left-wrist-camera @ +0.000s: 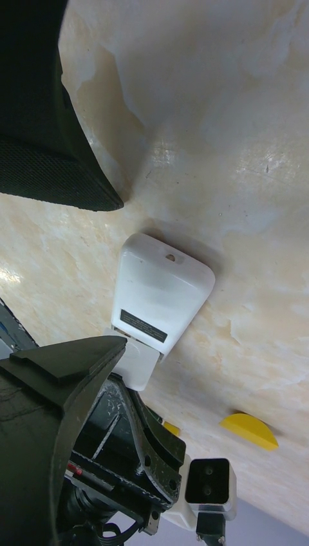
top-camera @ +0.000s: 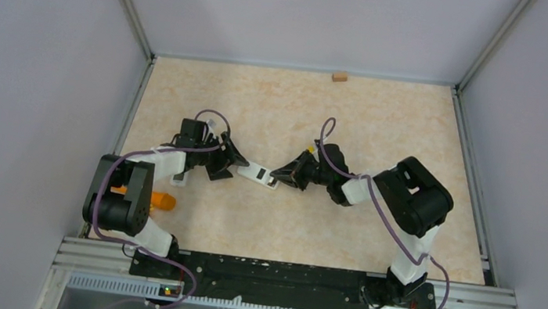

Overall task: Load the batteries into the remote control
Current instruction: Load the battery cover into the remote control.

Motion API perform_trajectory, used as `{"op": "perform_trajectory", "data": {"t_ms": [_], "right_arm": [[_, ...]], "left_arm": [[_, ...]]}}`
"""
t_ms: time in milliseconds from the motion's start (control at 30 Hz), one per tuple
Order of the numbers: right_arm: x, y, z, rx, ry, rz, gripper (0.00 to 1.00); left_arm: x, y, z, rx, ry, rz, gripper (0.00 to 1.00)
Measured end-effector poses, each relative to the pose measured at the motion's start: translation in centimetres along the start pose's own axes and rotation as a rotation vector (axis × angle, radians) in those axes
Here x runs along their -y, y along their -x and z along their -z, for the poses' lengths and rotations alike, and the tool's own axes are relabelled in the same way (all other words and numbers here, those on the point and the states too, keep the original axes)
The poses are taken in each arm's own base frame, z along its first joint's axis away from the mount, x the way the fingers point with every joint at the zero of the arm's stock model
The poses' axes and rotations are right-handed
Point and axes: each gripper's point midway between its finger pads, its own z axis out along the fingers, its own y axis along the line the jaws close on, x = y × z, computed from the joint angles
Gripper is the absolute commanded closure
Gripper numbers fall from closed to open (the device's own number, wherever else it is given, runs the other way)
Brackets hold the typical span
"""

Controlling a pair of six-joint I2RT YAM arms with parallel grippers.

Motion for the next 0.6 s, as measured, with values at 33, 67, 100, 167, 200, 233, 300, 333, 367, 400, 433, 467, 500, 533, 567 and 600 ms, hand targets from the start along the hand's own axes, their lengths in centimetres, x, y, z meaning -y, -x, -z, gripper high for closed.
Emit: {"op": "perform_trajectory", "data": {"t_ms": [33, 67, 100, 167, 200, 233, 300, 333, 367, 400, 433, 467, 500, 533, 567, 600], "right_arm": [[0.0, 0.0, 0.0, 0.000, -0.001, 0.000, 0.94], [0.1, 0.0, 0.0, 0.001, -0.003, -0.001, 0.93], [0.1, 0.0, 0.0, 0.001, -0.004, -0.001, 0.92], [0.2, 0.0, 0.1, 0.004, -0.013, 0.003, 0.91], [0.3, 0.0, 0.2, 0.005, -0.020, 0.004, 0.91], [0.4, 0.0, 0.2, 0.006, -0.027, 0.006, 0.91], [0.6, 0.0, 0.3, 0.006, -0.044, 0.007, 0.90], [0.6, 0.0, 0.3, 0.006, -0.054, 0.007, 0.89], [0.6, 0.0, 0.3, 0.005, -0.063, 0.008, 0.88], [0.5, 0.1, 0.3, 0.006, -0.072, 0.011, 0.87], [0.6, 0.2, 0.3, 0.005, -0.086, 0.015, 0.86], [0.6, 0.2, 0.3, 0.004, -0.091, 0.017, 0.85], [0.6, 0.2, 0.3, 0.003, -0.101, 0.018, 0.85], [0.7, 0.2, 0.3, 0.002, -0.112, 0.019, 0.85], [1.0, 0.2, 0.3, 0.001, -0.126, 0.017, 0.85], [1.3, 0.1, 0.4, -0.001, -0.139, 0.014, 0.84]], "left_arm": [[0.0, 0.0, 0.0, 0.000, 0.000, 0.000, 0.27], [0.0, 0.0, 0.0, 0.000, 0.000, 0.000, 0.26], [0.0, 0.0, 0.0, 0.000, 0.000, 0.000, 0.27], [0.0, 0.0, 0.0, 0.000, 0.001, 0.000, 0.27], [0.0, 0.0, 0.0, 0.000, 0.001, 0.000, 0.27], [0.0, 0.0, 0.0, 0.000, 0.001, 0.001, 0.27], [-0.1, 0.0, 0.0, 0.001, 0.001, 0.001, 0.26], [-0.1, 0.1, 0.0, 0.002, 0.002, 0.002, 0.26], [-0.1, 0.1, 0.0, 0.002, 0.003, 0.003, 0.26], [-0.1, 0.1, 0.0, 0.004, 0.004, 0.004, 0.26], [-0.2, 0.2, 0.0, 0.006, 0.005, 0.006, 0.26], [-0.2, 0.2, 0.0, 0.007, 0.006, 0.006, 0.26], [-0.3, 0.3, 0.0, 0.007, 0.006, 0.007, 0.26], [-0.3, 0.3, 0.0, 0.007, 0.007, 0.008, 0.26], [-0.3, 0.3, 0.0, 0.007, 0.007, 0.008, 0.26], [-0.3, 0.3, 0.0, 0.007, 0.007, 0.009, 0.25]]}}
